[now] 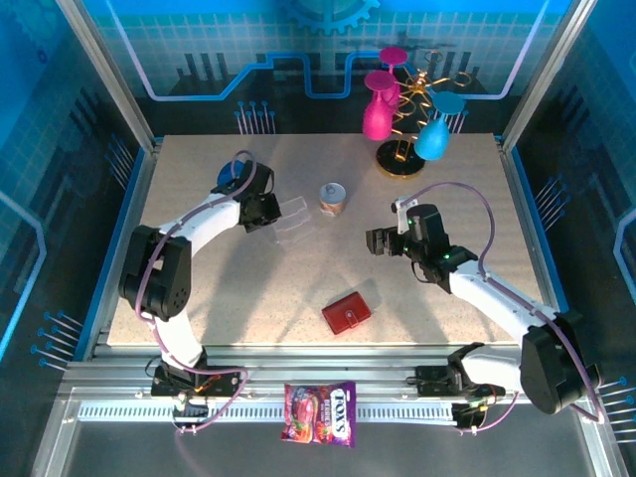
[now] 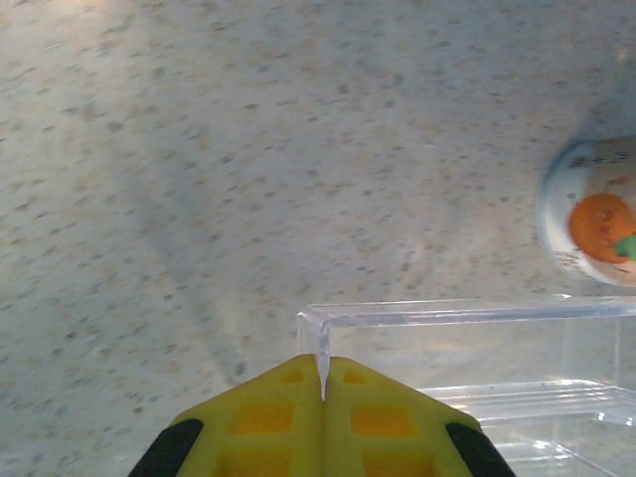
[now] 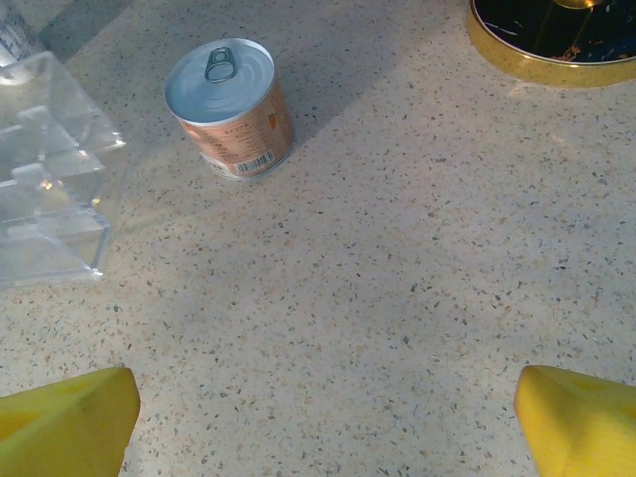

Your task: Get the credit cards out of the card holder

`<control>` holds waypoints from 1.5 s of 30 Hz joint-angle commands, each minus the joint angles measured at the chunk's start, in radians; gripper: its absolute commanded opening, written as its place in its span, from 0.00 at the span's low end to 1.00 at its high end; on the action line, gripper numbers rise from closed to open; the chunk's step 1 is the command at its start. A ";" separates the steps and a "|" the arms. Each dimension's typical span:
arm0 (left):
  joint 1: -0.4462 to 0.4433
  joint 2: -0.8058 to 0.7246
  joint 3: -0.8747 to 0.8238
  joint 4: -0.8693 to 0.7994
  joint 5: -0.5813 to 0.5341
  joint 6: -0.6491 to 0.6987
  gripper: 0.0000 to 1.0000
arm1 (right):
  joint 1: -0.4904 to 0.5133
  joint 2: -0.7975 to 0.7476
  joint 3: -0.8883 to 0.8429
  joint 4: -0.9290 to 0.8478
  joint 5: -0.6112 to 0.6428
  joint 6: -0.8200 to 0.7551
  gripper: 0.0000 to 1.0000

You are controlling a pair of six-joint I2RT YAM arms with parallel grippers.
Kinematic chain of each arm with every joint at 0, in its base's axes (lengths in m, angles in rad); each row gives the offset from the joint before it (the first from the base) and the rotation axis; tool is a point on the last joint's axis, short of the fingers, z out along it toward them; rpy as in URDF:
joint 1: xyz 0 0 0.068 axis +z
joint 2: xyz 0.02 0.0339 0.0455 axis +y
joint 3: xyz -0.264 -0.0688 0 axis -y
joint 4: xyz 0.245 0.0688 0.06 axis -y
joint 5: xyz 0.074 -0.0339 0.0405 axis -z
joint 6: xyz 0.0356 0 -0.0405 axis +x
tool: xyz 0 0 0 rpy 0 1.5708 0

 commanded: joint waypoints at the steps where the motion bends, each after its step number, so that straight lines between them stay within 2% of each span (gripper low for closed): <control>1: -0.047 0.039 0.086 -0.043 0.037 0.066 0.03 | 0.015 -0.029 0.012 -0.015 0.021 0.012 0.98; 11: -0.147 0.166 0.254 -0.113 0.056 0.103 0.02 | 0.017 -0.052 -0.001 -0.017 0.031 0.012 0.98; 19: -0.182 0.253 0.329 -0.141 0.053 0.131 0.02 | 0.017 -0.060 -0.003 -0.018 0.031 0.013 0.98; 25: -0.193 0.268 0.343 -0.157 -0.018 0.137 0.04 | 0.017 -0.062 -0.002 -0.022 0.034 0.012 0.98; 34: -0.205 0.247 0.345 -0.168 -0.046 0.123 0.15 | 0.017 -0.057 0.008 -0.023 0.031 0.010 0.98; 45: -0.207 0.219 0.346 -0.186 -0.058 0.111 0.20 | 0.018 -0.059 0.030 -0.061 0.017 0.026 0.99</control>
